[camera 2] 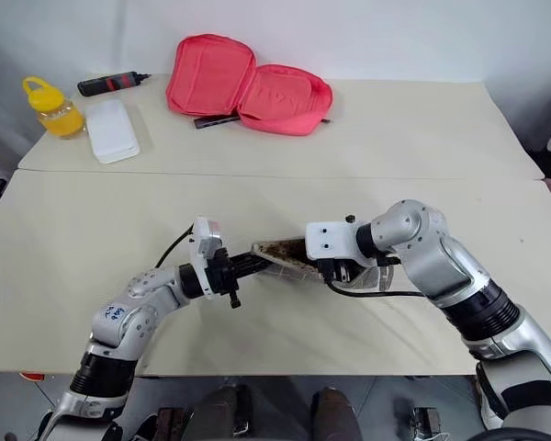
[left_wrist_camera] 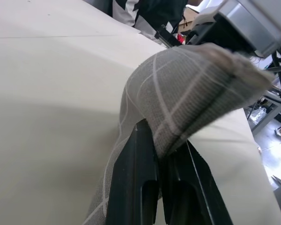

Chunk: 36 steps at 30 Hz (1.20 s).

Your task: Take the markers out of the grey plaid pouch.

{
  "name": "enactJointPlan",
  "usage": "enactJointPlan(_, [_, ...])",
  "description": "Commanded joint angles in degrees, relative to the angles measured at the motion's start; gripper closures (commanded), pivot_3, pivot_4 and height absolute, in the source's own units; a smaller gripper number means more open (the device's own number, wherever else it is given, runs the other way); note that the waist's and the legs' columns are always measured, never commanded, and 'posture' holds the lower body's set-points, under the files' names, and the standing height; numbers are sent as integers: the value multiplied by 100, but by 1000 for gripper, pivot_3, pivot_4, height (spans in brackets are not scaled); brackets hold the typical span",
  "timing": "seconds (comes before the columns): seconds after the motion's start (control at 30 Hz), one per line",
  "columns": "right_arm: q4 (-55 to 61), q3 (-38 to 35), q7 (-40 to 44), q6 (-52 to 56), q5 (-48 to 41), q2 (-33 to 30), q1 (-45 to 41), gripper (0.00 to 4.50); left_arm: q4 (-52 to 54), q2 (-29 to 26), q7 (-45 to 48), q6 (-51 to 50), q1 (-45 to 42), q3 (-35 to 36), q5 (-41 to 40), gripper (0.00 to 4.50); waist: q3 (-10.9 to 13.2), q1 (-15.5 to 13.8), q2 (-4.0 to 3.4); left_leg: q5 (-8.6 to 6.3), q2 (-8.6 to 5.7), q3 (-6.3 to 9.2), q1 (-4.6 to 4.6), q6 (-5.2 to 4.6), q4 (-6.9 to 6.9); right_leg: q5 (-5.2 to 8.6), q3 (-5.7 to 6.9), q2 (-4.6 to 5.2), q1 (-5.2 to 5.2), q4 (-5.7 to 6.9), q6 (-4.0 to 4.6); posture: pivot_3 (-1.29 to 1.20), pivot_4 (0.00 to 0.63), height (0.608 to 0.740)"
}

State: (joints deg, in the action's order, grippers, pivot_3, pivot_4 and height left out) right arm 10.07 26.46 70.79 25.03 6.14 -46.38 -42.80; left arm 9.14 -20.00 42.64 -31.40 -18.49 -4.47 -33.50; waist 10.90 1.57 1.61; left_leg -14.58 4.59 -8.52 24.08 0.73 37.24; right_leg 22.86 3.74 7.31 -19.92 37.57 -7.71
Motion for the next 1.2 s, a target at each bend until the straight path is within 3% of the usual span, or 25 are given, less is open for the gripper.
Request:
enactJointPlan(0.03, [-155, -14, 208, 65, 131, -308, 238, 3931, 246, -91, -56, 60, 46, 424, -147, 4500, 0, -1, 0, 0, 0, 1, 0, 0, 1, 0, 0, 0, 1, 0, 0, 0, 150, 740])
enactJointPlan(0.27, [38, -93, 460, 325, 6, -447, 211, 3931, 225, -54, -73, 33, 26, 434, -172, 4500, 0, -6, 0, 0, -1, 5, 0, 0, -5, 0, 4, 0, 2, -2, 0, 0, 150, 740])
enactJointPlan(0.53, [12, -184, 367, 261, -23, -249, 129, 1247, 246, -29, -112, 2, 22, 396, -179, 4500, 0, 6, 0, 0, 0, 5, 0, 0, -4, 0, 4, -2, 2, -3, 0, 0, 150, 740])
enactJointPlan(0.8, [23, -441, 629, 234, -232, -601, -147, 1247, 267, 5, -190, -3, -31, 500, -274, 4500, 1, -3, 0, 0, -1, 5, 1, 0, -4, 0, 4, 0, -1, -1, 0, 0, 150, 740])
enactJointPlan(0.87, [-181, -336, 525, -172, 66, -745, -265, 1247, 283, -16, -192, -27, -69, 501, -296, 4500, 0, -3, 0, 0, -1, 5, 2, 0, -4, 0, 4, 0, 0, -2, 0, 0, 150, 740])
enactJointPlan(1.13, [6, -800, 408, 42, -1049, -72, -315, 1247, 364, 50, -237, -58, -44, 432, -338, 4500, 1, -1, 0, 1, 2, 5, 2, 1, -6, 0, 4, -4, -4, 3, 0, 0, 150, 740])
enactJointPlan(1.2, [53, -740, 273, -39, -975, 25, -256, 1247, 380, 116, -275, -39, -28, 393, -310, 4500, 1, -4, 0, 0, 0, 5, 4, 0, -5, 0, 4, 0, -4, 3, 0, 0, 150, 740])
